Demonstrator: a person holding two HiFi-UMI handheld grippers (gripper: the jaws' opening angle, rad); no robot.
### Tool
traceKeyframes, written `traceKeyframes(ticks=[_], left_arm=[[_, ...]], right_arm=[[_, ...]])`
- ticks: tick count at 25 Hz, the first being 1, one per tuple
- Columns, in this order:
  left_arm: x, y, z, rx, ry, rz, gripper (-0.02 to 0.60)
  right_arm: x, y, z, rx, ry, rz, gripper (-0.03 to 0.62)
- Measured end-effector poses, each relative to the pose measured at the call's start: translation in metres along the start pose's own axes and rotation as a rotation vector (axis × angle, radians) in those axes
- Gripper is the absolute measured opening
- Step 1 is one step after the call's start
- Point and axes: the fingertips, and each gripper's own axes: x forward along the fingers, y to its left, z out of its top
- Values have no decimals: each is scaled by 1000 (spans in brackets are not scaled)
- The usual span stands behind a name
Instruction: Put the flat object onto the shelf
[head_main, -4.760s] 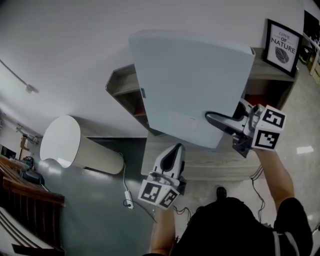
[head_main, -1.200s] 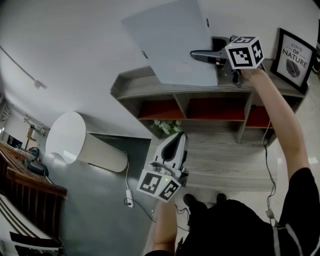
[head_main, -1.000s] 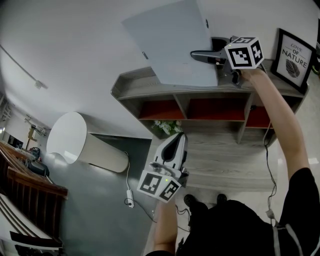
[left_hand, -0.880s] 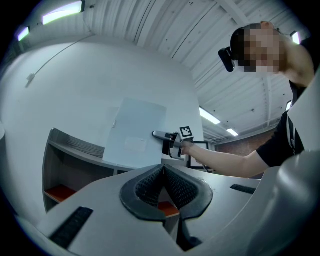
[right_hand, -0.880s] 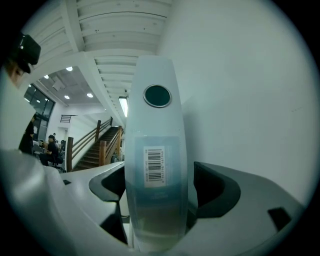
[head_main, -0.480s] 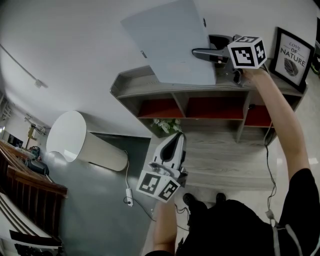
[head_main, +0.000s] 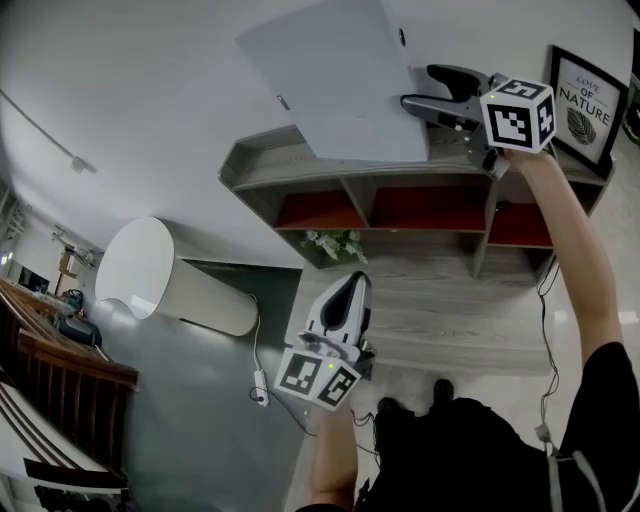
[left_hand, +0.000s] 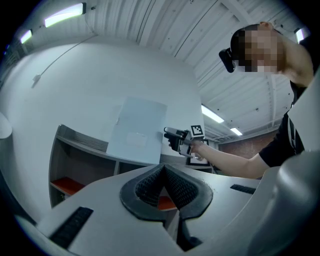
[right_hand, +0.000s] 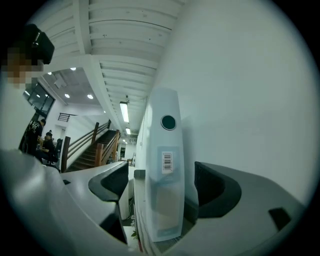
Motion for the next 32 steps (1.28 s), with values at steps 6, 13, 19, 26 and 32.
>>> traceKeyframes(ticks=[6,13,19,26,32], left_arm=[[-6,3,-7,-1,17,-5,15],[-18,1,-15,0,32,-43,15],[-43,-2,-21,-16,49,-94,15],[-97,-3,-27,-39,67,-145,15],[-154,-10,-34,-55,93,-190,15]], right_arm=[[-26,34,-6,-31,-19,-6,353],[-44,89,-18,-21,-31,14,351],[-55,142,-32,-20,-26,-15,351],[-63,214,-67,31,22,-55,351],[-77,272,-90,74,38,-116,351]])
